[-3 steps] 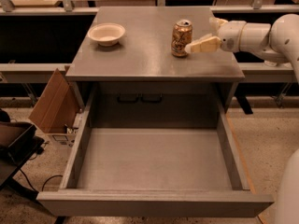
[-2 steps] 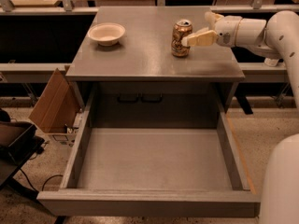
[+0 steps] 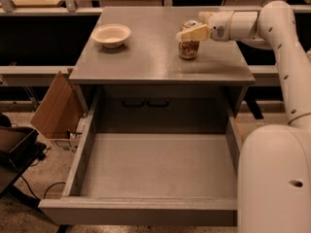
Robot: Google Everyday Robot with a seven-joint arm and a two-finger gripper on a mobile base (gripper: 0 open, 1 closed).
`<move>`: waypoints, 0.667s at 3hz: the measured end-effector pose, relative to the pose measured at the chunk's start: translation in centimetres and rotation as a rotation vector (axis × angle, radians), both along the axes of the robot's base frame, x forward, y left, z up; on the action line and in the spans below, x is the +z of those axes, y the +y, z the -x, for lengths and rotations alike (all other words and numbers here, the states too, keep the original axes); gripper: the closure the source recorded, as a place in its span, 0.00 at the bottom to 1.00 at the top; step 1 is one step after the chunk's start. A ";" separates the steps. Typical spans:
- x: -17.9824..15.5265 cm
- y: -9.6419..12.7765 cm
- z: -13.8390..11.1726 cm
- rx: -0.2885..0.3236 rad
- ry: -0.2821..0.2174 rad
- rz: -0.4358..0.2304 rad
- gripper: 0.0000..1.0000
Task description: Place orange can into top drawer
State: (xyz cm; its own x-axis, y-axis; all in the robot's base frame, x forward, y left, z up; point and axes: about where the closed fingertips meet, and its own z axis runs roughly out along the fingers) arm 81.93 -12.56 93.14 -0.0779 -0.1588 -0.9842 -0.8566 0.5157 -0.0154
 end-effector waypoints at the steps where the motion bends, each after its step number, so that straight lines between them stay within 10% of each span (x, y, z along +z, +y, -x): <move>1: -1.7 1.9 -1.2 0.002 0.072 0.000 0.18; 2: -2.6 2.7 -1.6 -0.010 0.123 0.013 0.41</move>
Offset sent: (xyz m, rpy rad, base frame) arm 0.0183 0.0304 -0.0358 -0.0319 0.1866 -0.0333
